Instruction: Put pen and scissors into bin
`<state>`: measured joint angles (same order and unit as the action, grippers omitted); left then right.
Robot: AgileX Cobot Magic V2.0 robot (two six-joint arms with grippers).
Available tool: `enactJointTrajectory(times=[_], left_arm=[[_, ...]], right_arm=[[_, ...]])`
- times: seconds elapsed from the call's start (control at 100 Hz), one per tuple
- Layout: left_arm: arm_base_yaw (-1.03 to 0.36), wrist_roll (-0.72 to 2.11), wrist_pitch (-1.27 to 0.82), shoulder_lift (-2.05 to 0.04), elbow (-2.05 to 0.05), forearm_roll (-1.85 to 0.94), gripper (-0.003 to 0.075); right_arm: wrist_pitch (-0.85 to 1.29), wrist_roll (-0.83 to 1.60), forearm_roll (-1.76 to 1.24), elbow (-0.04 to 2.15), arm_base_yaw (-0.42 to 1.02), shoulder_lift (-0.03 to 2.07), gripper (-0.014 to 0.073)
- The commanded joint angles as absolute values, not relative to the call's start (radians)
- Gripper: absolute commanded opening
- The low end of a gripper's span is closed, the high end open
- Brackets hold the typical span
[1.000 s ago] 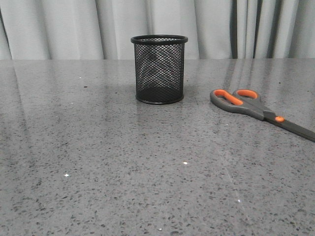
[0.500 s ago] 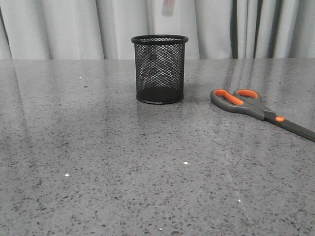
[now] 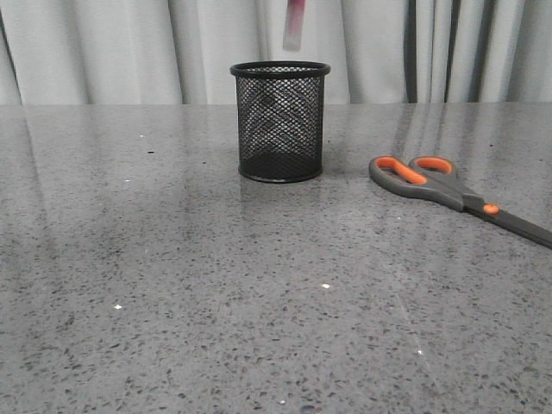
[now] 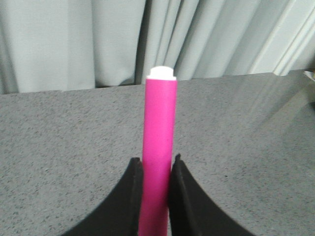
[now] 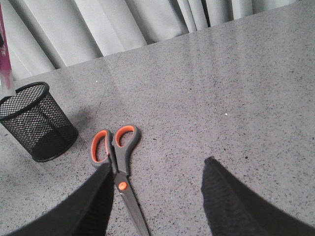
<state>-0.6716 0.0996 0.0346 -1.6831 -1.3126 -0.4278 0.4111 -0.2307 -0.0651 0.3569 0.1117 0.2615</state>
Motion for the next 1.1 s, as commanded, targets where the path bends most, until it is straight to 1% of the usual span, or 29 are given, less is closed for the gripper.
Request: enactJointTrajectory(times=[0.0, 0.19, 0.48, 0.55, 0.6, 0.65, 0.7, 0.77, 0.83, 1.0, 1.09], left_arm=[[-0.680, 0.102, 0.167, -1.644, -1.304, -0.423, -0.0021], [-0.680, 0.102, 0.279, -1.645, -1.240, -0.419, -0.0021], [-0.680, 0.102, 0.289, -1.652, -1.234, -0.419, -0.0013], [-0.680, 0.102, 0.289, -1.652, -1.234, -0.419, 0.0048], [-0.680, 0.102, 0.286, -1.652, -1.234, -0.419, 0.0122], [-0.680, 0.102, 0.286, -1.652, -1.234, -0.419, 0.0221], [-0.680, 0.102, 0.285, -1.652, -1.234, -0.419, 0.0299], [-0.680, 0.102, 0.285, -1.652, -1.234, -0.419, 0.0368], [-0.680, 0.102, 0.285, -1.652, -1.234, -0.419, 0.0382], [-0.680, 0.102, 0.290, -1.604, -1.234, -0.419, 0.0379], [-0.680, 0.102, 0.272, -1.544, -1.234, -0.417, 0.0344]], right_arm=[[0.340, -0.224, -0.034, 0.394, 0.105, 0.278, 0.0360], [0.340, -0.224, -0.023, 0.394, 0.105, 0.278, 0.0360], [0.340, -0.224, -0.023, 0.394, 0.105, 0.278, 0.0360], [0.340, -0.224, -0.023, 0.394, 0.105, 0.278, 0.0360], [0.340, -0.224, -0.023, 0.394, 0.105, 0.278, 0.0360], [0.340, -0.224, -0.023, 0.394, 0.105, 0.278, 0.0360], [0.340, -0.224, -0.023, 0.394, 0.105, 0.278, 0.0360], [0.340, -0.224, -0.023, 0.394, 0.105, 0.278, 0.0360], [0.340, -0.224, -0.023, 0.394, 0.105, 0.278, 0.0360], [0.341, -0.223, -0.012, 0.394, 0.105, 0.278, 0.0360], [0.359, -0.200, -0.012, 0.400, 0.105, 0.282, 0.0360]])
